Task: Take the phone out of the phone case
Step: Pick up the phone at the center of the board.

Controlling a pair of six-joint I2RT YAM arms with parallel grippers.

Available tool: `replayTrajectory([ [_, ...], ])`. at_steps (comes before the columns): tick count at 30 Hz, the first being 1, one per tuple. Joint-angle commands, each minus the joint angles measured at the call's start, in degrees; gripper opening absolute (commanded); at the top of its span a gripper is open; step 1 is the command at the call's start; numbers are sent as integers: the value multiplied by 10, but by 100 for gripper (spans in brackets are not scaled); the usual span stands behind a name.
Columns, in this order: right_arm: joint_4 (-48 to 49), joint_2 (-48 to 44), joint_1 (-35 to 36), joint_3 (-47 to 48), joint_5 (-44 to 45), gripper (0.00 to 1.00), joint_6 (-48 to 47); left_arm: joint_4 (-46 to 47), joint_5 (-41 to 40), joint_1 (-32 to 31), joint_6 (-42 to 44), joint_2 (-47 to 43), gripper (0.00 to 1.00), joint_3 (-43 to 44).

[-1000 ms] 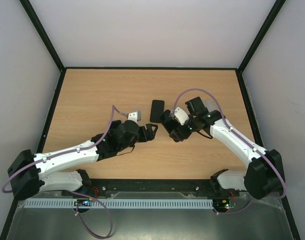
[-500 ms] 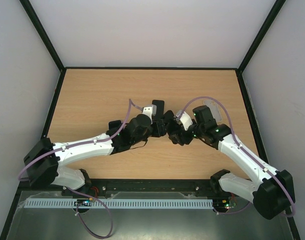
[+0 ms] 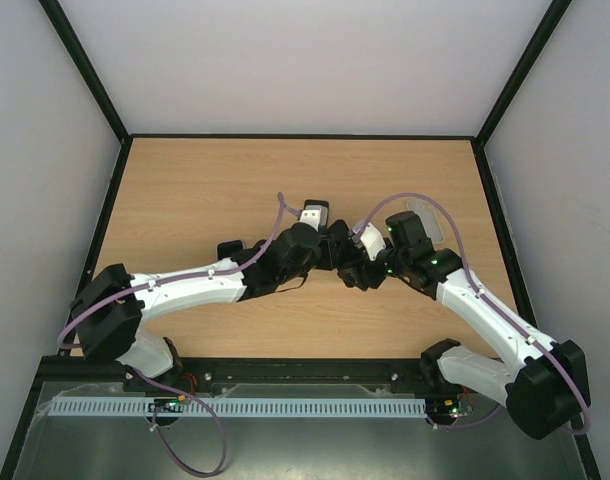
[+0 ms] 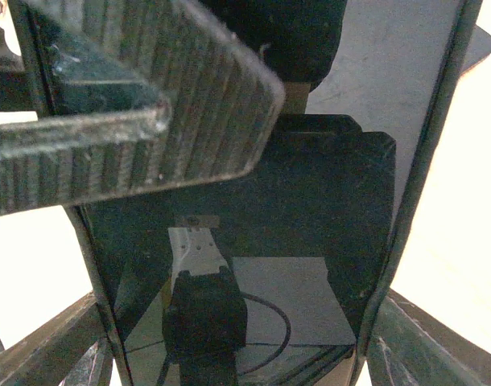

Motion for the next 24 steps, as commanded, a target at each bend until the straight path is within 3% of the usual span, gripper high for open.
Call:
replayTrajectory([
  [1, 43, -11, 3, -1, 13, 44, 10, 21, 8, -3, 6, 8, 34, 15],
  [9, 46, -9, 3, -1, 18, 44, 12, 54, 17, -5, -2, 12, 12, 1],
  [14, 46, -12, 3, 0, 16, 46, 11, 57, 14, -5, -2, 9, 6, -3],
  [18, 38, -13, 3, 3, 10, 73, 4, 59, 11, -3, 0, -4, 3, -11],
  [24, 29, -8, 2, 12, 19, 99, 3, 39, 24, 26, 12, -41, 2, -34],
])
